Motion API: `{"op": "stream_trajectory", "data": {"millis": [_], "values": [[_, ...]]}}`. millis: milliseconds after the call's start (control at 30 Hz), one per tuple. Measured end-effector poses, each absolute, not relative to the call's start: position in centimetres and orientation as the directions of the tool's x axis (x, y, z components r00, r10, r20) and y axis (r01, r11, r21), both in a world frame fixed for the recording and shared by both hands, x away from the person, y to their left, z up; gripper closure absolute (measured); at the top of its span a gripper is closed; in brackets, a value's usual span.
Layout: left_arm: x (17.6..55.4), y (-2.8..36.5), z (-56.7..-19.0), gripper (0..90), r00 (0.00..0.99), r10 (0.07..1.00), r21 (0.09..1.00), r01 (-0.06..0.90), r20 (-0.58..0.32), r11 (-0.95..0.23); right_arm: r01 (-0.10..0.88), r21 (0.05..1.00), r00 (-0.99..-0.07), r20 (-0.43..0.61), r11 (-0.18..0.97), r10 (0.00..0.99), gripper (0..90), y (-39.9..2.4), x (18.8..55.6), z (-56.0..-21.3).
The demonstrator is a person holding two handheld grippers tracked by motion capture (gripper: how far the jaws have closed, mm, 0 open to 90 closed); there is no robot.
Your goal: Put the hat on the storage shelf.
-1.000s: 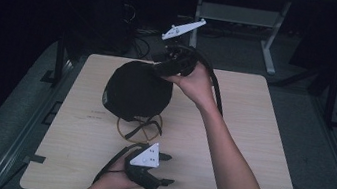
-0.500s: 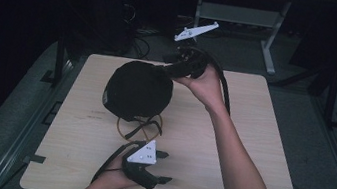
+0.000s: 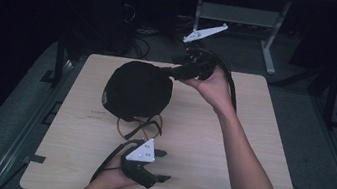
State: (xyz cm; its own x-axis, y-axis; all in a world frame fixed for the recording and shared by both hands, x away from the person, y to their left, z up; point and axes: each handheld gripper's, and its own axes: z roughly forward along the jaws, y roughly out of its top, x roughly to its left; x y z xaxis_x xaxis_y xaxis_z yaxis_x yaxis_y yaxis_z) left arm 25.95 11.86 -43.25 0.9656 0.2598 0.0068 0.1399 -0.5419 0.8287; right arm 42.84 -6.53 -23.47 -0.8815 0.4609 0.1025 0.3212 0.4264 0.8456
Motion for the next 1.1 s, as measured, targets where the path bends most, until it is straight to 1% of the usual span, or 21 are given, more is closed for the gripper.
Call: {"op": "stream_trajectory", "data": {"millis": [433,1100], "values": [[26.1,12.2,-43.2,26.0,0.962,0.273,0.832,0.148,0.004,-0.535,0.341,0.840,-0.869,0.111,0.421,0.482,27.1,-8.6,42.5,-23.5],[26.2,12.5,-43.3,26.0,0.958,0.285,0.833,0.153,0.006,-0.531,0.360,0.842,-0.850,0.119,0.401,0.513,24.9,-12.2,41.6,-24.4]]}}
